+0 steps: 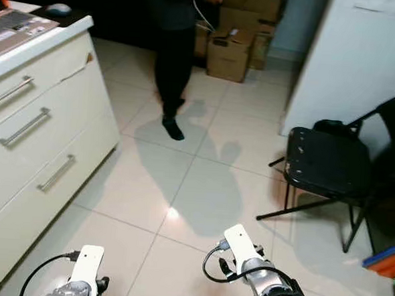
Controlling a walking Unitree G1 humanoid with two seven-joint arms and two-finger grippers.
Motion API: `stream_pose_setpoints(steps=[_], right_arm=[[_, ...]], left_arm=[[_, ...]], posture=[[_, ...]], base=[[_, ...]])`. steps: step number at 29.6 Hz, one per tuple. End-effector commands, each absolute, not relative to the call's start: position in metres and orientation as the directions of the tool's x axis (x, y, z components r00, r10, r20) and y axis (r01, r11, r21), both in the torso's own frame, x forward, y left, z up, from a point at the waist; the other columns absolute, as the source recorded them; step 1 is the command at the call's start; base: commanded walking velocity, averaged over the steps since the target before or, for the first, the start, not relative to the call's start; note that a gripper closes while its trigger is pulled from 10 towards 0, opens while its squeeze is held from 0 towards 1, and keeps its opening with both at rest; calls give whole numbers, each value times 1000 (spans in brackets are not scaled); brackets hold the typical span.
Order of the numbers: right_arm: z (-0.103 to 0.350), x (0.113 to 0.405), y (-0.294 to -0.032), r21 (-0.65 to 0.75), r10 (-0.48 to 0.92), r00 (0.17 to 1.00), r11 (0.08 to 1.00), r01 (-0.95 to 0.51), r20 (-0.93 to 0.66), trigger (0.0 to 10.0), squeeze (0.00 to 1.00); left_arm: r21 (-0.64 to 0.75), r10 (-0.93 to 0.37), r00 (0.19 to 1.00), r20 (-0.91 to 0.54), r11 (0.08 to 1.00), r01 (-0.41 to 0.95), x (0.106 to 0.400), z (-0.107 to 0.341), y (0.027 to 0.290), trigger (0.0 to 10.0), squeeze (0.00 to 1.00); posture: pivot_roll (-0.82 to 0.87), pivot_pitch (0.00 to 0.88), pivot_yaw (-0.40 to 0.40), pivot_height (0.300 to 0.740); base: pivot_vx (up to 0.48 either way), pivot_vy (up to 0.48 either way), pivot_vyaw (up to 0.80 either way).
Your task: Kitchen organization
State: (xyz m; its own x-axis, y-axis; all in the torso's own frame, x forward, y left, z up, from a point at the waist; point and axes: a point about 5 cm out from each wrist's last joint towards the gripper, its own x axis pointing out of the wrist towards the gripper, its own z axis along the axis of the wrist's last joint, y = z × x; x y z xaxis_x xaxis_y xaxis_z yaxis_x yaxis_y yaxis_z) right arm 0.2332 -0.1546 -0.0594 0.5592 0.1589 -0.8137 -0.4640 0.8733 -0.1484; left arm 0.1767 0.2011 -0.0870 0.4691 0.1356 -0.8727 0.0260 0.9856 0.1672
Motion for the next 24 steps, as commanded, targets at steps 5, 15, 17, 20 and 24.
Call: stream_pose_setpoints(steps=[5, 15, 17, 20, 24], right_arm=[[-58, 236, -151, -129, 170, 560, 881, -455, -811, 10000, 0], [-58, 236, -149, -115, 173, 566, 892, -437, -806, 10000, 0], [-58, 236, -149, -115, 174, 566, 892, -437, -806, 10000, 0], [-58, 236, -148, -114, 177, 564, 890, -442, -806, 10000, 0], [-58, 236, -147, -113, 180, 563, 888, -446, -807, 10000, 0]], left_arm=[[163, 106, 465, -879, 983, 84, 174, -89, 196, 10000, 0], [163, 115, 490, -864, 985, 55, 177, -86, 200, 10000, 0], [163, 115, 490, -864, 985, 55, 178, -86, 201, 10000, 0], [138, 91, 507, -857, 989, 54, 180, -85, 199, 10000, 0], [134, 86, 502, -860, 989, 59, 178, -86, 196, 10000, 0]], posture=[[-84, 0, 17, 740], [-80, 0, 18, 740], [-80, 0, 18, 740], [-78, 0, 19, 740], [-79, 0, 20, 740]], base=[[0, 0, 800], [0, 0, 800], [0, 0, 800], [0, 0, 800], [0, 0, 800]])
